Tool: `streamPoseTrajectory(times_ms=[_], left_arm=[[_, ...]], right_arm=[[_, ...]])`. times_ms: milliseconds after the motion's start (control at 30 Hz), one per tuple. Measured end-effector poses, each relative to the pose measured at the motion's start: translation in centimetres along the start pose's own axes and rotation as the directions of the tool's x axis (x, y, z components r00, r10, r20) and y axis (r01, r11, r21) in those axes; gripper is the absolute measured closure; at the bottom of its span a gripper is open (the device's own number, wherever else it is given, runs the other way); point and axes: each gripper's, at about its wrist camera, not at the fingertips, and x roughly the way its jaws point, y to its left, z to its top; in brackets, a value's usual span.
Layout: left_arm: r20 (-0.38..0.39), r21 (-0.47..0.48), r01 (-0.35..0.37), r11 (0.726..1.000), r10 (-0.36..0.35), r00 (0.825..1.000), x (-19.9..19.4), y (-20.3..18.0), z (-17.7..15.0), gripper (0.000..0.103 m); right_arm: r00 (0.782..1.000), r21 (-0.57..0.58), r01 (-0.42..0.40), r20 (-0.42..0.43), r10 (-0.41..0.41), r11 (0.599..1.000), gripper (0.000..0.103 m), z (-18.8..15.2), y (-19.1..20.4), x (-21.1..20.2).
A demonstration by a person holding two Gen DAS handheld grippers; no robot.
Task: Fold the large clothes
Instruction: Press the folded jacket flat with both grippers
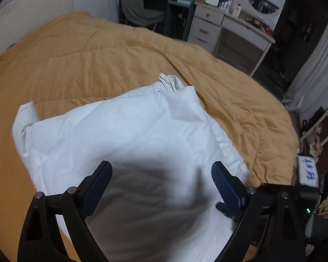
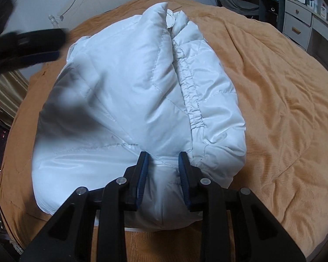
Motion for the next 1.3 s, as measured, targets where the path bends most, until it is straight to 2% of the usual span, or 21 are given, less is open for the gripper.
streamPoseTrajectory(times_ms=[67,133,167,267,467,533,600,667,733,833,933,1000,1033,1067,1133,1233,1300], left_arm=[[-0.060,-0.026,-0.034,0.999,0.033,0.998,3.7,0.1,2.2,0.009],[-0.099,0.001,-0.100,0.995,0.099,0.990,7.0,0.0,4.1,0.000],[-0.122,0.029,-0.138,0.990,0.141,0.982,8.5,-0.1,4.8,0.000],[-0.185,-0.016,-0.155,0.988,0.149,0.971,11.7,0.8,6.6,0.000],[-0.205,-0.070,-0.266,0.961,0.247,0.947,15.6,2.9,8.5,0.000],[-0.189,-0.107,-0.241,0.965,0.219,0.957,14.9,3.6,9.1,0.001],[-0.096,-0.131,-0.238,0.963,0.226,0.969,11.2,4.3,10.0,0.007],[0.025,-0.163,-0.200,0.966,0.207,0.978,5.5,5.0,10.2,0.005],[0.088,-0.169,-0.180,0.969,0.197,0.976,1.0,5.3,9.2,0.006],[0.093,-0.131,-0.183,0.974,0.196,0.976,-2.3,4.7,5.1,0.005],[0.040,-0.087,-0.193,0.977,0.197,0.979,-1.1,3.2,0.4,0.005],[-0.039,-0.043,-0.229,0.972,0.228,0.973,2.4,2.5,-3.0,0.005],[-0.026,-0.038,-0.261,0.964,0.261,0.965,3.8,2.3,-4.3,0.000],[0.027,-0.055,-0.267,0.962,0.269,0.963,4.3,2.2,-5.2,0.000],[0.023,-0.084,-0.238,0.968,0.240,0.970,4.6,2.5,-4.9,0.000],[0.005,-0.109,-0.215,0.970,0.217,0.976,4.6,3.3,-4.3,0.000],[0.014,-0.133,-0.193,0.972,0.197,0.980,4.5,3.9,-4.4,0.000]], right_arm=[[1.000,0.005,-0.006,0.001,0.006,1.000,0.073,0.0,-0.1,0.1],[1.000,0.014,-0.002,0.006,0.002,1.000,0.073,0.0,-0.3,0.3],[1.000,0.021,-0.001,0.007,0.001,1.000,0.073,0.1,-0.5,0.3],[1.000,0.045,0.002,0.003,-0.002,0.999,0.073,0.2,-1.1,0.3],[1.000,0.053,-0.020,-0.002,0.020,0.998,0.073,0.1,-1.1,0.2],[1.000,0.046,-0.012,-0.006,0.012,0.999,0.073,0.1,-0.9,0.3],[1.000,0.039,-0.009,-0.012,0.009,0.999,0.073,0.1,-0.7,0.3],[1.000,0.034,0.000,-0.005,0.000,0.999,0.073,0.1,-0.6,0.3],[1.000,0.039,0.000,-0.001,0.000,0.999,0.073,0.1,-0.6,0.3],[1.000,0.041,-0.004,0.003,0.004,0.999,0.072,0.1,-0.5,0.4],[1.000,0.034,-0.005,0.010,0.005,0.999,0.072,-0.1,-0.5,0.4],[1.000,0.034,-0.009,0.012,0.008,0.999,0.072,-0.2,-0.5,0.4],[1.000,0.034,-0.007,0.009,0.006,0.999,0.072,-0.3,-0.5,0.4],[1.000,0.033,-0.004,0.005,0.003,0.999,0.072,-0.4,-0.6,0.4],[1.000,0.034,0.009,0.013,-0.010,0.999,0.072,-0.8,-0.6,0.1],[0.998,0.114,-0.020,0.057,0.014,0.993,0.072,-1.0,-1.0,-2.4],[0.992,0.066,-0.031,0.121,0.023,0.997,0.069,-0.7,0.1,-4.1]])
